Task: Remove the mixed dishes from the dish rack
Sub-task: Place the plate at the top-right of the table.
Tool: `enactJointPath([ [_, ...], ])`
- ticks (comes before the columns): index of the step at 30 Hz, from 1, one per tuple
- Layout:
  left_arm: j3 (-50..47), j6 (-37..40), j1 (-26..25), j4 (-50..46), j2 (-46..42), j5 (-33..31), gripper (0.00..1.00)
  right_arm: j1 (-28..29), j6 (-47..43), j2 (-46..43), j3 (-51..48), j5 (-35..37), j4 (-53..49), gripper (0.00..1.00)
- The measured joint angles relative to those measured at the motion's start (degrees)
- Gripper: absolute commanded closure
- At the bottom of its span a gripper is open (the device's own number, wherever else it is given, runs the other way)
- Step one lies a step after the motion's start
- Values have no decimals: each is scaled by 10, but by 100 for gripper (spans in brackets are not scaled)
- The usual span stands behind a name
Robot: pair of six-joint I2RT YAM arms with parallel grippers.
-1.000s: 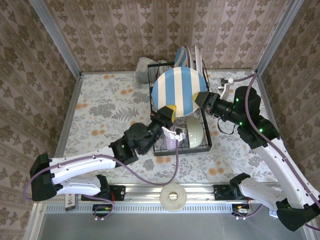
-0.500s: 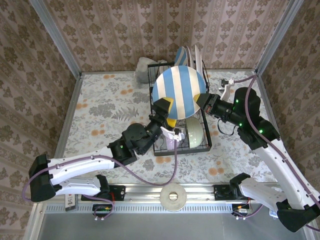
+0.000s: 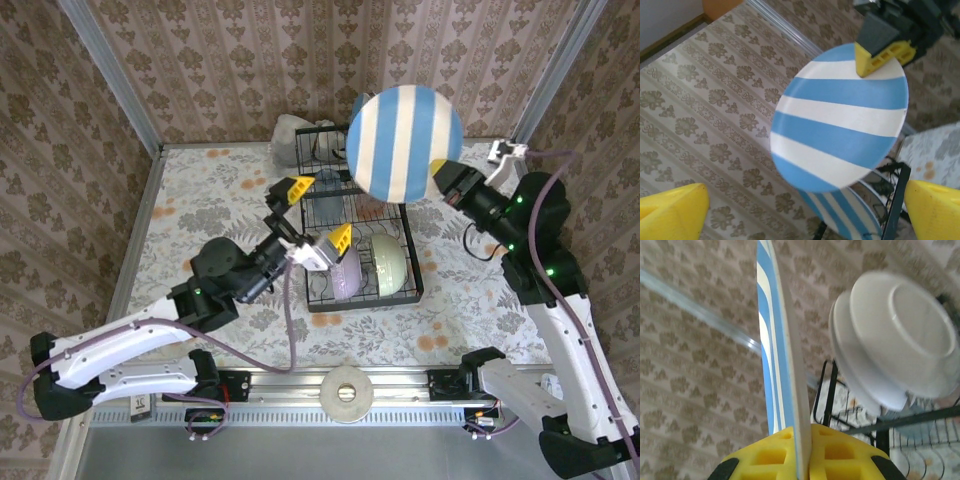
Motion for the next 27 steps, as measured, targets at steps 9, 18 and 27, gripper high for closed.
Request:
enactJointPath([
  [9, 89, -282, 126, -138, 10, 139, 0, -147, 92, 1, -29, 9, 111, 100],
  [18, 127, -485, 237, -202, 38, 280, 0, -239, 175, 15, -126, 74, 187, 100],
  [27, 169, -568, 275, -269, 94, 334, 0, -252, 185, 65, -211, 104, 233, 100],
])
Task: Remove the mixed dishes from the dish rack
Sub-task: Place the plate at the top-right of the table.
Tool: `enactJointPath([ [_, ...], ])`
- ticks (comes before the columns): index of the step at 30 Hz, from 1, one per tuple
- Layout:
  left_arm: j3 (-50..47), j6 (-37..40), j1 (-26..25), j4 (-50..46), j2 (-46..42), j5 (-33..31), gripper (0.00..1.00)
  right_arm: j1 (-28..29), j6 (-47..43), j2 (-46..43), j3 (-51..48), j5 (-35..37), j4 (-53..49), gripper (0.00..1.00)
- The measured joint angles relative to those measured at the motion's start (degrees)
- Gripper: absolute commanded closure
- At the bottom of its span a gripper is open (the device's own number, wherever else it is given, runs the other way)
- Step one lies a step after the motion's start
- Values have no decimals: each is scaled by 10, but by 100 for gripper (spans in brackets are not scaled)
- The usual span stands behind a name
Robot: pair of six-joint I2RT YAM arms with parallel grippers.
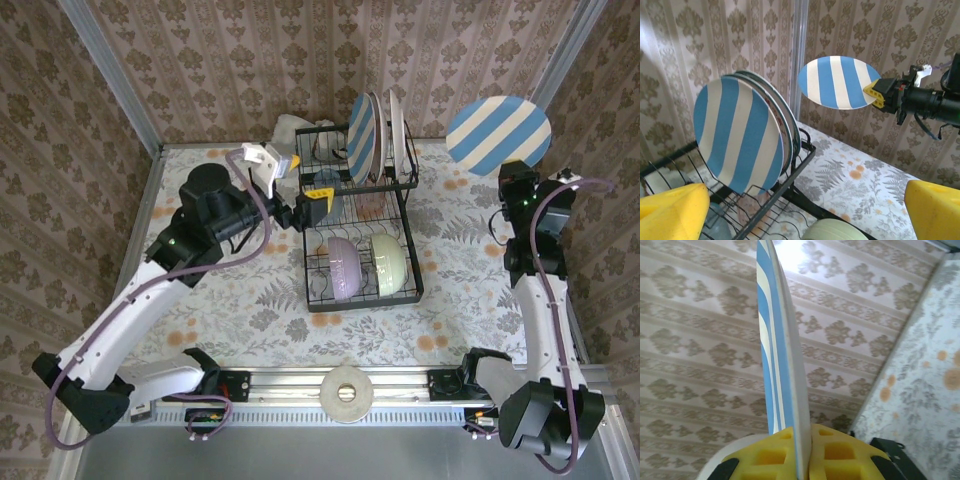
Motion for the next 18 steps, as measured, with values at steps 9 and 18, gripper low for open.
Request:
enactJointPath([
  [9, 27, -33, 6, -55, 49, 28, 0, -20, -28, 140, -44, -5, 68, 100],
  [18, 27, -39, 6, -76, 49, 39, 0, -23, -47, 326, -27, -44, 142, 100],
])
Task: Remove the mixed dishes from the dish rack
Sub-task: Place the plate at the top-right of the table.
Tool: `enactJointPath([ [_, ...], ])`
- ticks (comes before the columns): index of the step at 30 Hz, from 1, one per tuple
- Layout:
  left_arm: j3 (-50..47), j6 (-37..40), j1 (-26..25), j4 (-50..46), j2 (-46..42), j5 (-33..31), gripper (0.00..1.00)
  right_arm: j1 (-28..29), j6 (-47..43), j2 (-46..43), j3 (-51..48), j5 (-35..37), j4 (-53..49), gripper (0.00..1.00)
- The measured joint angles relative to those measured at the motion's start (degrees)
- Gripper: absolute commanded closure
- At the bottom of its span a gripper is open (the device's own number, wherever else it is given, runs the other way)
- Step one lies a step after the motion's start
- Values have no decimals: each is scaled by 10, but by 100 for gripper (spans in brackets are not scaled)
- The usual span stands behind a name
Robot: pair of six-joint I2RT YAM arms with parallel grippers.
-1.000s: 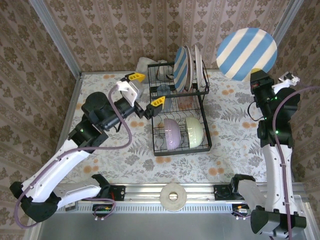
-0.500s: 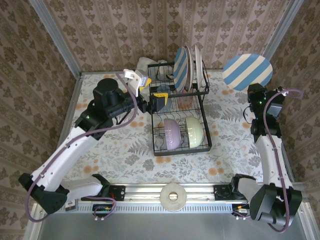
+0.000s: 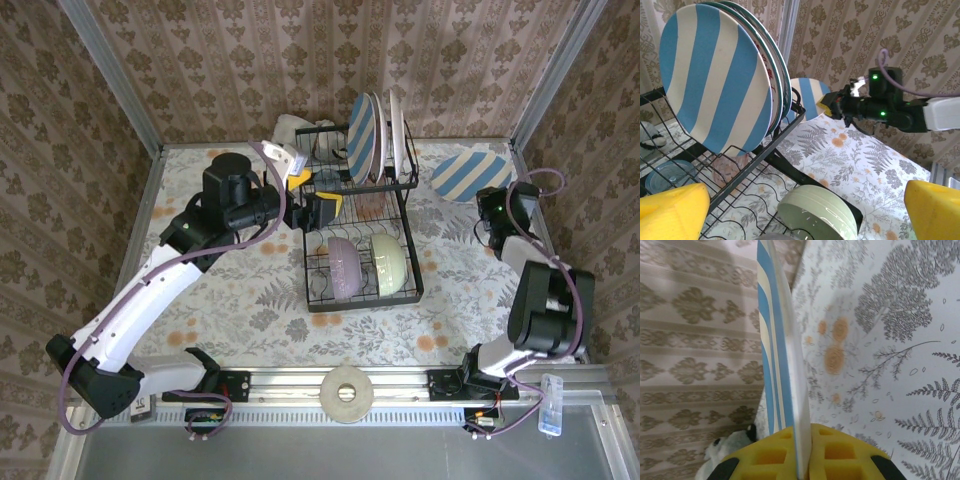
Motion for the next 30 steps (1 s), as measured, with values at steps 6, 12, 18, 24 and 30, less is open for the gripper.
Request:
enactJointPath([
  [6, -4, -9, 0, -5, 0, 6, 0, 0, -9, 104, 54, -34, 25, 100],
  [12, -21, -11, 0, -9, 0, 6, 0, 0, -12, 158, 94, -48, 36, 100],
  [18, -28, -11, 0, -9, 0, 5, 0, -1, -20, 199, 118, -56, 31, 100],
  [24, -36, -11, 0, -9, 0, -1, 0, -1, -26, 219, 127, -67, 31, 89],
  [30, -36, -11, 0, -9, 6, -3, 0, -1, -28, 230, 141, -76, 30, 76],
])
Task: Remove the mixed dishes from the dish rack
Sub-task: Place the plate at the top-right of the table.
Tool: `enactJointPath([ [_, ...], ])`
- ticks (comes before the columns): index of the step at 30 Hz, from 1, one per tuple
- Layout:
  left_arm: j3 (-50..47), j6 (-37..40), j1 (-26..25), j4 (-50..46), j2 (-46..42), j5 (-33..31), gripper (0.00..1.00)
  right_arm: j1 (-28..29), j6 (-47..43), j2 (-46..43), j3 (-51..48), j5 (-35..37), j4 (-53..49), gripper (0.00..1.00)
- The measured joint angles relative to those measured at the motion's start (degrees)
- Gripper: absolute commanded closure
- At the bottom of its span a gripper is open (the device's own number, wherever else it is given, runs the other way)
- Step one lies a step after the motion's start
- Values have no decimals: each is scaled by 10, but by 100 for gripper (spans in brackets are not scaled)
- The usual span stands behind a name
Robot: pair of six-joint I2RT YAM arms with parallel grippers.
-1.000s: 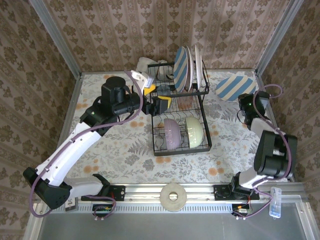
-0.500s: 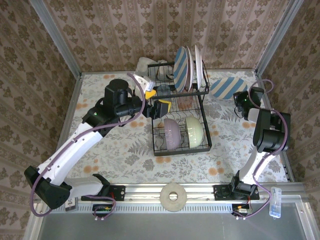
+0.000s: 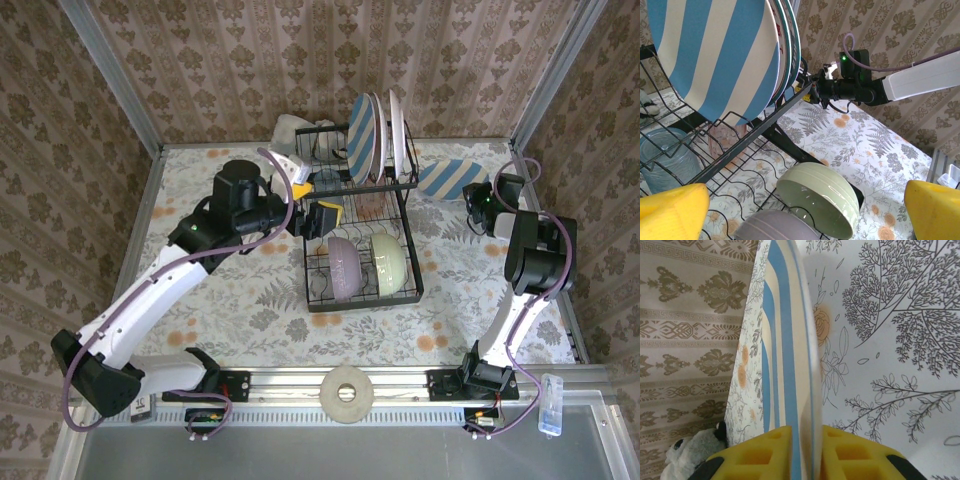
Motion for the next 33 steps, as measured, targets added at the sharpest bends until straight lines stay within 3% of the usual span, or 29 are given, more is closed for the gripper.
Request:
enactJointPath([
  [19, -7, -4, 0, 0, 3, -4, 0, -1, -6, 29, 70, -11, -124, 16],
  [27, -7, -3, 0, 0, 9, -4, 0, -1, -9, 11, 99, -7, -235, 0],
  [33, -7, -3, 0, 0, 15, -4, 0, -2, -13, -3, 132, -6, -362, 0],
])
